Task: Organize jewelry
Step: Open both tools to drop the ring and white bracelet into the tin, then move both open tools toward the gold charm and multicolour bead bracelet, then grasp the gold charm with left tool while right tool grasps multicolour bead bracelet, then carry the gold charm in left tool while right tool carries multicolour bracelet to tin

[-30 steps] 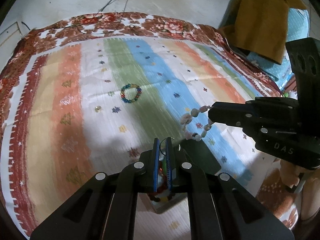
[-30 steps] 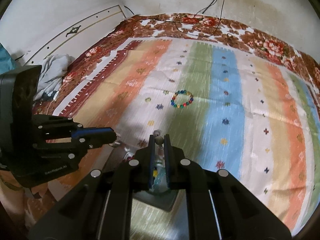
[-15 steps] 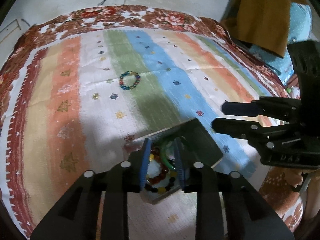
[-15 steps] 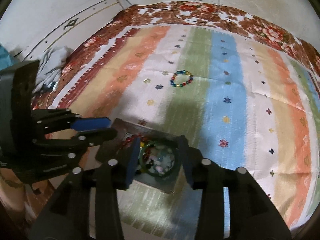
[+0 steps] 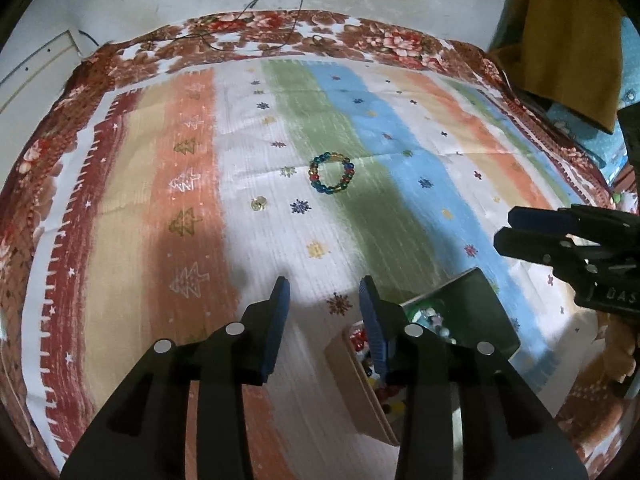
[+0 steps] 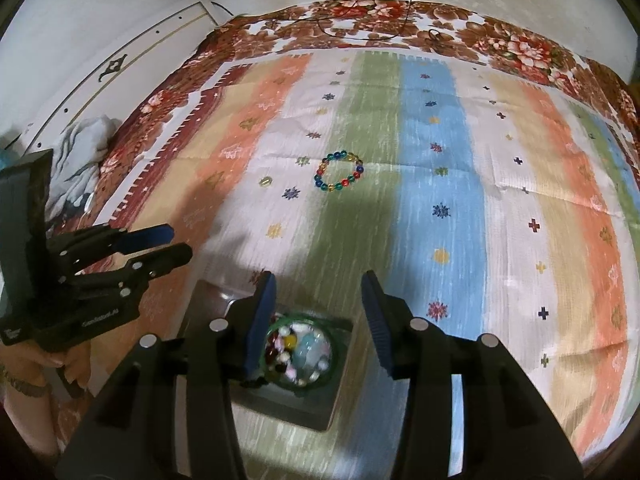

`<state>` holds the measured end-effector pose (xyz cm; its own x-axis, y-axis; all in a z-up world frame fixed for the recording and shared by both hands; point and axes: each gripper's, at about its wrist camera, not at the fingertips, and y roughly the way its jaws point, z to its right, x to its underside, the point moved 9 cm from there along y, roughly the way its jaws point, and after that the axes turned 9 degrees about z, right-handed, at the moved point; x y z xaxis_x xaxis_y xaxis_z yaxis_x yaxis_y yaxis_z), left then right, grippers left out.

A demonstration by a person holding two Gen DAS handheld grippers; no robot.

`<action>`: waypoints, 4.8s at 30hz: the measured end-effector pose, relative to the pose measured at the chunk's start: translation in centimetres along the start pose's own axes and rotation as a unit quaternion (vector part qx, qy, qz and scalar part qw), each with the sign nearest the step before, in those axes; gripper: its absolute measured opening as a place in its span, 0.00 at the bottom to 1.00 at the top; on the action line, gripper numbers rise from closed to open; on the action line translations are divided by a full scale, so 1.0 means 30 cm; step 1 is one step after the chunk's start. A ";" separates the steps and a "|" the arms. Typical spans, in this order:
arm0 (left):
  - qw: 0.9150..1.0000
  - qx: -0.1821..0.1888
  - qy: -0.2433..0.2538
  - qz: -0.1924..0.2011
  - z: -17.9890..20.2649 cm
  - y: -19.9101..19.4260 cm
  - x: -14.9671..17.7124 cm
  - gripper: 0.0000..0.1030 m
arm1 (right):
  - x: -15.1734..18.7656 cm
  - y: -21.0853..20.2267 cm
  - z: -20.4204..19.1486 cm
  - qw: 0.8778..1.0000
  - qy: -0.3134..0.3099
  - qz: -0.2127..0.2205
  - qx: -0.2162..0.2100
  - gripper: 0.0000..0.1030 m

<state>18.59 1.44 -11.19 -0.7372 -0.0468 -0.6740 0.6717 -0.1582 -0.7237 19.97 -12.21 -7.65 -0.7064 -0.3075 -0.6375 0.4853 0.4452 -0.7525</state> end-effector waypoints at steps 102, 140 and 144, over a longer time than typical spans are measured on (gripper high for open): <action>0.997 -0.008 0.036 -0.063 -0.181 0.479 -0.120 0.17 | -0.213 0.626 0.179 0.993 0.018 -0.092 0.066 0.11; 0.999 0.045 0.019 0.021 -0.006 0.094 -0.128 0.17 | -0.207 0.122 0.060 0.998 -0.020 0.026 0.057 0.11; 0.998 0.058 0.021 0.032 0.031 0.037 -0.113 0.17 | -0.200 0.052 0.027 0.998 -0.023 0.043 0.044 0.11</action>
<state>21.76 0.52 -9.57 -0.6872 -0.0196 -0.7262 0.7030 -0.2700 -0.6579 25.38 -10.35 -5.13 -0.6366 -0.3101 -0.7061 0.5878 0.3976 -0.7046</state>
